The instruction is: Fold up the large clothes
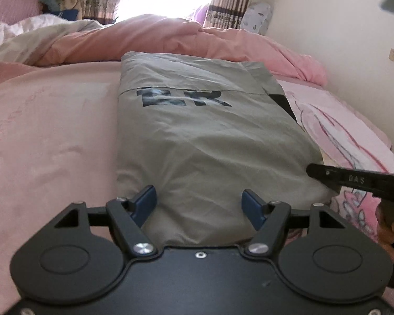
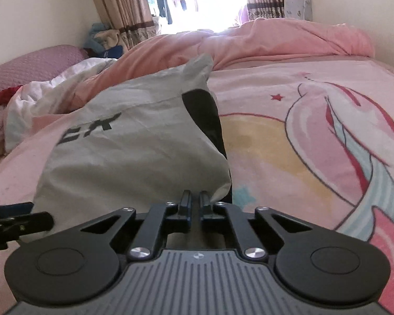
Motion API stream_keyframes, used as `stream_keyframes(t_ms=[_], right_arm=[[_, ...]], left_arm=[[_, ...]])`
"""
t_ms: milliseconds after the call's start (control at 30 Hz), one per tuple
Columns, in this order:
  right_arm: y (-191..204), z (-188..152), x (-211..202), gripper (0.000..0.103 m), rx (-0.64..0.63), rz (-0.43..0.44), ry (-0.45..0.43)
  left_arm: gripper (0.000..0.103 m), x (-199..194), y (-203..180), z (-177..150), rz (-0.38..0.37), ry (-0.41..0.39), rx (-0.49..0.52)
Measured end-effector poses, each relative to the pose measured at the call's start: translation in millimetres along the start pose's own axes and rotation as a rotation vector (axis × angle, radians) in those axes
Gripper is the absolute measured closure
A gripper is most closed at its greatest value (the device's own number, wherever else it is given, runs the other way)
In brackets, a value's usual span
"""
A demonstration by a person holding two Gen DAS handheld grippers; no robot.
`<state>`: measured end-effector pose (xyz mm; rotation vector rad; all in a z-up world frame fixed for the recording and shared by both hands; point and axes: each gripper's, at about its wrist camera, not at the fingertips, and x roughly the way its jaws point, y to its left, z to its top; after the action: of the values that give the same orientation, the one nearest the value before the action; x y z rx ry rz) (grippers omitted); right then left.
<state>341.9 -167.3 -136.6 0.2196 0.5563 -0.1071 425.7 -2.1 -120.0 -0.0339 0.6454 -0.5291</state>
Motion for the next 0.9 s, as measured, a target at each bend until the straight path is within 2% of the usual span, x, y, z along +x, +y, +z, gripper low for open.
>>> stream_keyframes(t_ms=[200, 267, 300, 400, 467, 600, 767, 900], right_arm=[[2.1, 0.6, -4.8, 0.102, -0.028, -0.007, 0.006], [2.5, 8.1, -10.5, 0.100, -0.030, -0.004, 0.026], [4.7, 13.0, -13.8, 0.096, -0.036, -0.004, 0.022], [14.3, 33.1, -26.2, 0.092, -0.060, 0.010, -0.064], [21.6, 48.4, -24.0, 0.092, -0.066, 0.030, -0.084], [30.7, 63.8, -0.4, 0.092, -0.082, 0.018, -0.073], [27.4, 57.9, 30.0, 0.093, -0.087, 0.003, -0.018], [22.7, 51.9, 35.0, 0.093, -0.092, 0.008, -0.019]], left_arm=[[0.032, -4.0, -5.6, -4.0, 0.022, -0.015, 0.093], [0.033, -9.7, -3.1, 5.2, 0.008, -0.004, 0.080], [0.033, -12.5, -2.1, 11.0, 0.000, -0.008, 0.058], [0.033, -19.6, 2.5, 34.5, -0.009, -0.081, 0.013], [0.033, -16.4, 3.1, 51.2, -0.009, -0.096, 0.000], [0.033, 8.8, 4.7, 64.6, 0.017, -0.063, 0.001], [0.032, 35.2, 13.0, 58.2, 0.019, -0.027, -0.049], [0.032, 42.9, 12.3, 53.4, 0.021, -0.017, -0.025]])
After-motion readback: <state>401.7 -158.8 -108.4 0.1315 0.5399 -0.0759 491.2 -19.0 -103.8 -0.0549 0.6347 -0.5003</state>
